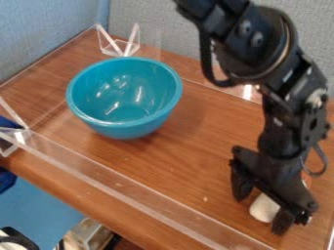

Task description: Put the mushroom in the blue bowl

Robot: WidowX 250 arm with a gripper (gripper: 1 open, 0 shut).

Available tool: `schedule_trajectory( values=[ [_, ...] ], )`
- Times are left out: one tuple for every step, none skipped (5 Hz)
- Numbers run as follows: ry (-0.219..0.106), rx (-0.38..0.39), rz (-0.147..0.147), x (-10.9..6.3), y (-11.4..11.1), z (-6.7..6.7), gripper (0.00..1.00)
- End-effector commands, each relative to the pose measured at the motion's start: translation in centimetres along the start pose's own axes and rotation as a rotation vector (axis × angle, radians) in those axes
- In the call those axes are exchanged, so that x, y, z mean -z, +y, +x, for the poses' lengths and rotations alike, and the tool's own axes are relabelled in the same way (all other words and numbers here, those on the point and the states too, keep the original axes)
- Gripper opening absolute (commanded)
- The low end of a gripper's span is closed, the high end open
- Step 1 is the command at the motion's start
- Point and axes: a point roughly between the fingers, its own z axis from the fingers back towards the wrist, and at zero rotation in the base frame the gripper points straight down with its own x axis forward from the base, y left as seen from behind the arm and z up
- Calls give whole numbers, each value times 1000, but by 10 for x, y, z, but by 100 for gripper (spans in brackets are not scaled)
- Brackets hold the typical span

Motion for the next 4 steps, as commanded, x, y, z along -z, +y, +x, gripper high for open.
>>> schedule_trajectory(
  values=[
    [-32, 0, -6, -9, -3, 13, 0],
    [-28, -5, -3, -17, -3, 18, 0],
    [-24, -40, 15, -32, 4, 13, 0],
    [-35, -93, 50, -58, 14, 10, 0]
  ],
)
